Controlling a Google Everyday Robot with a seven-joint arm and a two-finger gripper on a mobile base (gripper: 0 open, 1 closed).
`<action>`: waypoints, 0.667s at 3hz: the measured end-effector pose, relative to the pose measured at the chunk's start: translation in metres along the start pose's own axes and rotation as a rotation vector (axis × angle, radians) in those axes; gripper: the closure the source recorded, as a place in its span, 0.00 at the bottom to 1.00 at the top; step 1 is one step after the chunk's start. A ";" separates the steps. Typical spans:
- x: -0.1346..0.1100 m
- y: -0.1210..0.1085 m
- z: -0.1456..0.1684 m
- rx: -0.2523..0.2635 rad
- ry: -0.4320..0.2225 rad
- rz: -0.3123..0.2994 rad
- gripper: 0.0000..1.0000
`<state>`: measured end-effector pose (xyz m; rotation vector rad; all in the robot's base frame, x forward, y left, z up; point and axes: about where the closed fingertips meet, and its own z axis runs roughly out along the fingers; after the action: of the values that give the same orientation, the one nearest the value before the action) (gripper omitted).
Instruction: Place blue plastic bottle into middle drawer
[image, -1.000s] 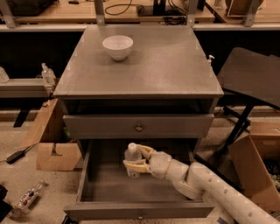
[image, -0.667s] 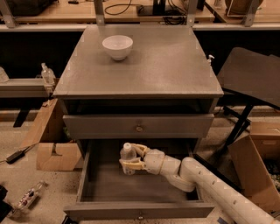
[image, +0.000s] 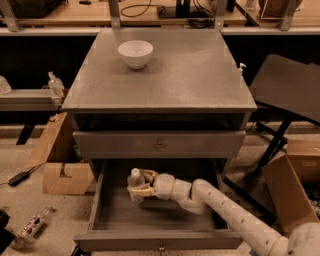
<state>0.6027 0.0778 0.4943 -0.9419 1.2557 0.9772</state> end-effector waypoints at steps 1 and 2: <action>0.027 0.009 0.025 -0.054 0.044 0.031 0.97; 0.025 0.010 0.025 -0.053 0.040 0.030 0.73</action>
Offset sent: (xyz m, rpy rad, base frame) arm 0.0010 0.0225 -0.0222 -0.0313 0.0350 0.0439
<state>0.6026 0.1059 0.4713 -0.9906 1.2861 1.0232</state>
